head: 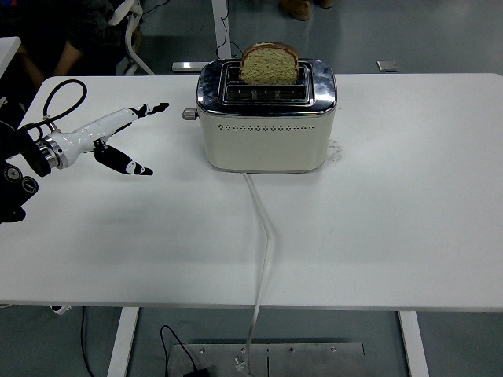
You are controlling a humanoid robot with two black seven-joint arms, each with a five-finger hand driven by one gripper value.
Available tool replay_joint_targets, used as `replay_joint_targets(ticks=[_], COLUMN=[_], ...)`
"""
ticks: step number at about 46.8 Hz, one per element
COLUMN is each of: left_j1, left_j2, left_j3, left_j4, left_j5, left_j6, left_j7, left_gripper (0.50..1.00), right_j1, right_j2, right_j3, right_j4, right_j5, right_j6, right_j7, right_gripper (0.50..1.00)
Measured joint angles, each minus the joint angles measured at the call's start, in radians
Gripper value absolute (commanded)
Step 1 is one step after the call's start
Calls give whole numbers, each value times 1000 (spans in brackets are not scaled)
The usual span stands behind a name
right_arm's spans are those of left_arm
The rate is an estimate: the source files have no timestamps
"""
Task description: Press down toaster
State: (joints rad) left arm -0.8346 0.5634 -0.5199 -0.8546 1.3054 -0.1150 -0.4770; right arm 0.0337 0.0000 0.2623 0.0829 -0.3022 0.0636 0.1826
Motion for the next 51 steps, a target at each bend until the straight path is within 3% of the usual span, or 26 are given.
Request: replay_joint_targets(ticks=[51], left_j1=[-31], left_j2=[-76], left_j3=[32], left_j4=[80], left_j5=[0], left_j6=[0], left_j7=[2], left_gripper=[1000], right_j1=[0], right_j2=[0], right_j3=[0], right_j4=[0], right_j5=[0], right_j6=[-1], right_j7=[0], right_gripper=[998])
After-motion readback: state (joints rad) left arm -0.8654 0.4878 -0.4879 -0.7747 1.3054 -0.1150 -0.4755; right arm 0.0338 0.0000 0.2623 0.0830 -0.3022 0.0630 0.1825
